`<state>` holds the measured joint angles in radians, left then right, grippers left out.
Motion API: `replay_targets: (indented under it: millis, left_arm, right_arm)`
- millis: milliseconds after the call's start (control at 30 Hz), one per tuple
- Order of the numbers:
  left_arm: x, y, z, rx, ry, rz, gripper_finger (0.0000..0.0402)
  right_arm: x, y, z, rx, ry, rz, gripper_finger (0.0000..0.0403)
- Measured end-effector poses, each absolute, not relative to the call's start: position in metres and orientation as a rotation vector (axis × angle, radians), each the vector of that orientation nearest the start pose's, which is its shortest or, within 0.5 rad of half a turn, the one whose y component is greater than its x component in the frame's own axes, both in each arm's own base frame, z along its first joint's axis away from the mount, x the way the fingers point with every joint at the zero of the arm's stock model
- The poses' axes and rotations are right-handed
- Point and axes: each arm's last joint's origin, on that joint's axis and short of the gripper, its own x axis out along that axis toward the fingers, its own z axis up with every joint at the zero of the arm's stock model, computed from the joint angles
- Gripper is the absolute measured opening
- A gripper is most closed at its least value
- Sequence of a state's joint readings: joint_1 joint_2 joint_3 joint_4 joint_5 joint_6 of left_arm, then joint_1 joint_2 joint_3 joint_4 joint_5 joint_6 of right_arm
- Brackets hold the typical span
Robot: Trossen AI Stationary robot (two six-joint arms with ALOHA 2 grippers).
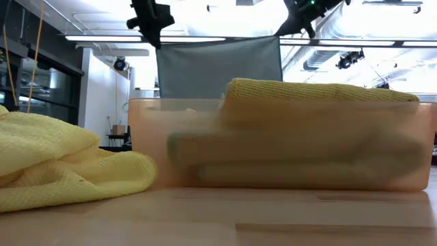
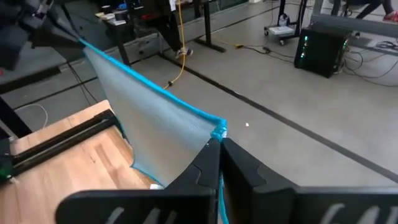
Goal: Fold microfiber towels
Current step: Fold the blue microfiber towel
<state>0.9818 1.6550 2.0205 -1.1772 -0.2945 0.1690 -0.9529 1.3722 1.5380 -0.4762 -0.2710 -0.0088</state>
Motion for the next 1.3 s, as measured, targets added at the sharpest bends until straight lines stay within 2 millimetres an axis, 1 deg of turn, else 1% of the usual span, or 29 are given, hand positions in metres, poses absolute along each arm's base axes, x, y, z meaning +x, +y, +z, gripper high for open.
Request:
replay_targets:
  millis: [100,200,367,567,733,867,1067,1167,1300]
  left_arm:
    - [0.166,0.272,0.445,-0.082,0.909,1.174,0.0]
    - [0.166,0.273,0.447,0.007,0.948,1.205,0.0]
    - [0.168,0.273,0.453,0.131,0.974,1.235,0.0]
    - [0.172,0.265,0.459,0.184,0.973,1.234,0.0]
    - [0.174,0.26,0.474,0.303,0.92,1.311,0.0]
    - [0.168,0.251,0.484,0.304,0.865,1.331,0.0]
    - [0.167,0.243,0.487,0.3,0.852,1.316,0.0]
    - [0.166,0.241,0.485,0.28,0.876,1.298,0.0]
    - [0.166,0.238,0.48,0.206,0.873,1.248,0.0]
  right_arm:
    - [0.179,-0.239,0.435,0.164,0.28,-0.672,0.0]
    - [0.182,-0.244,0.434,0.162,0.301,-0.664,0.0]
    - [0.182,-0.244,0.434,0.159,0.308,-0.663,0.0]
    - [0.181,-0.243,0.428,0.176,0.371,-0.668,0.0]
    - [0.18,-0.243,0.427,0.157,0.387,-0.686,0.0]
    - [0.18,-0.243,0.427,0.141,0.391,-0.682,0.0]
    - [0.177,-0.244,0.43,0.108,0.403,-0.698,0.0]
    - [0.174,-0.244,0.438,0.093,0.382,-0.712,0.0]
    - [0.17,-0.242,0.446,0.075,0.388,-0.725,0.0]
